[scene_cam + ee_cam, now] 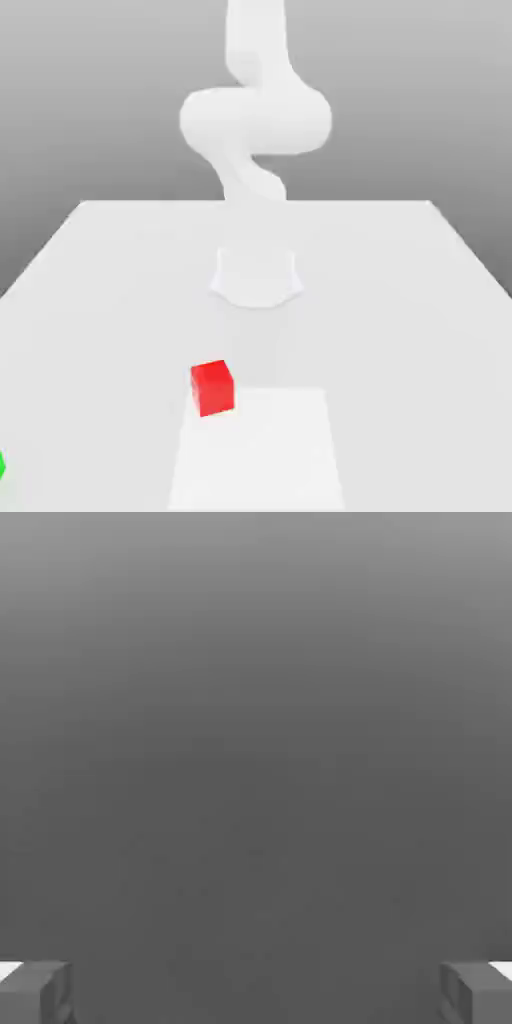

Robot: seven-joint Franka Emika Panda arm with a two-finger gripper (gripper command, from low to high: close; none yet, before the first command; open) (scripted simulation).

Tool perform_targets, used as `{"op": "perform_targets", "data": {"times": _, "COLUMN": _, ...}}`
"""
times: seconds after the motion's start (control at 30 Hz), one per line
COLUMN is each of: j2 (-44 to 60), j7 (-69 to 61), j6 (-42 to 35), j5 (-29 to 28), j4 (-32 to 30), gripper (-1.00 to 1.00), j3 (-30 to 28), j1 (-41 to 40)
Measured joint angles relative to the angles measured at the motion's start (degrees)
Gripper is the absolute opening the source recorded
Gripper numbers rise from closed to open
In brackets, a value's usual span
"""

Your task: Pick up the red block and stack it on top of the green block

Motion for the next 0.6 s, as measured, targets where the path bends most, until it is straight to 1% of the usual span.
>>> {"op": "perform_targets", "data": {"times": 0.23, "j2": 11.99, "j7": -7.84, "j6": 9.39, "j5": -3.36, "j4": -12.23, "gripper": 0.00, "j3": -3.63, "j1": 0.07}}
{"op": "perform_targets", "data": {"times": 0.43, "j2": 22.83, "j7": -16.09, "j6": 17.82, "j5": -4.97, "j4": -23.25, "gripper": 0.00, "j3": -8.24, "j1": 0.34}}
{"op": "perform_targets", "data": {"times": 0.5, "j2": 27.10, "j7": -19.79, "j6": 21.09, "j5": -4.80, "j4": -27.31, "gripper": 0.00, "j3": -10.06, "j1": 0.59}}
{"op": "perform_targets", "data": {"times": 0.6, "j2": 37.54, "j7": -26.74, "j6": 28.98, "j5": -1.13, "j4": -31.13, "gripper": 0.00, "j3": -10.95, "j1": 0.57}}
